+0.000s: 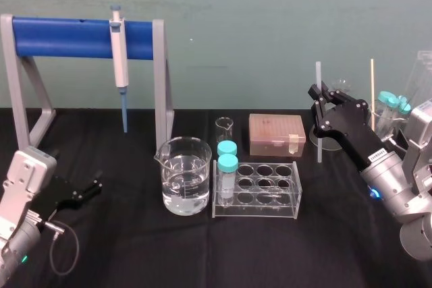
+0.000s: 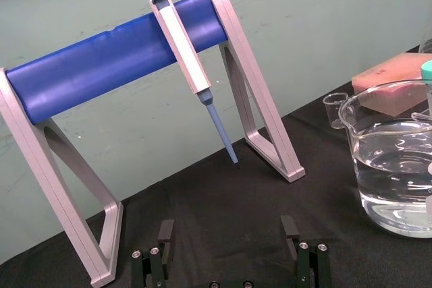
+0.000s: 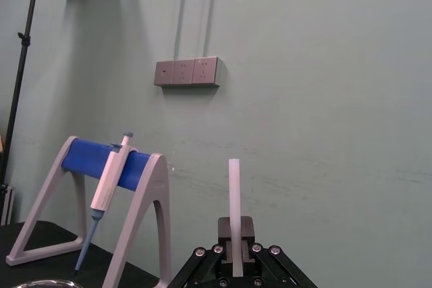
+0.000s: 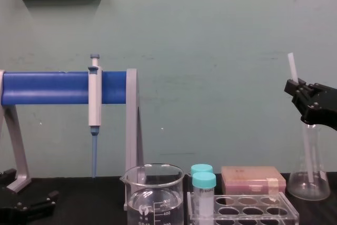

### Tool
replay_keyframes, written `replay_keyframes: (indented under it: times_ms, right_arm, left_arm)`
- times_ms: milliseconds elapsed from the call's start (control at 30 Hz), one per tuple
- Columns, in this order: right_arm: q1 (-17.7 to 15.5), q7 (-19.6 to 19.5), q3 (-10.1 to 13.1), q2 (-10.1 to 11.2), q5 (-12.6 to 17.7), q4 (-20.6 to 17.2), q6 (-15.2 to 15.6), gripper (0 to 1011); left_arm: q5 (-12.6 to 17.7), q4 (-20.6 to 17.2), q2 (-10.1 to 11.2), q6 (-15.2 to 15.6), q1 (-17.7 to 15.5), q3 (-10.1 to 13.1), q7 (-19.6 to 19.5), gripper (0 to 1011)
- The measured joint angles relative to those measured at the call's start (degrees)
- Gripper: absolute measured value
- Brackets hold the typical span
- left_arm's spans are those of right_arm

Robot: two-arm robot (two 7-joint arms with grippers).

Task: Pick up the stirring rod with one hand, then place it down.

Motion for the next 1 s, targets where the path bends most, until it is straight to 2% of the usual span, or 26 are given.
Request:
replay_keyframes:
  times_ms: [1000]
  right_arm:
    - [0.0, 0.0, 0.0, 0.0, 0.0, 0.0, 0.0, 72]
  left_arm:
    - [0.0, 0.0, 0.0, 0.0, 0.0, 0.0, 0.0, 1000]
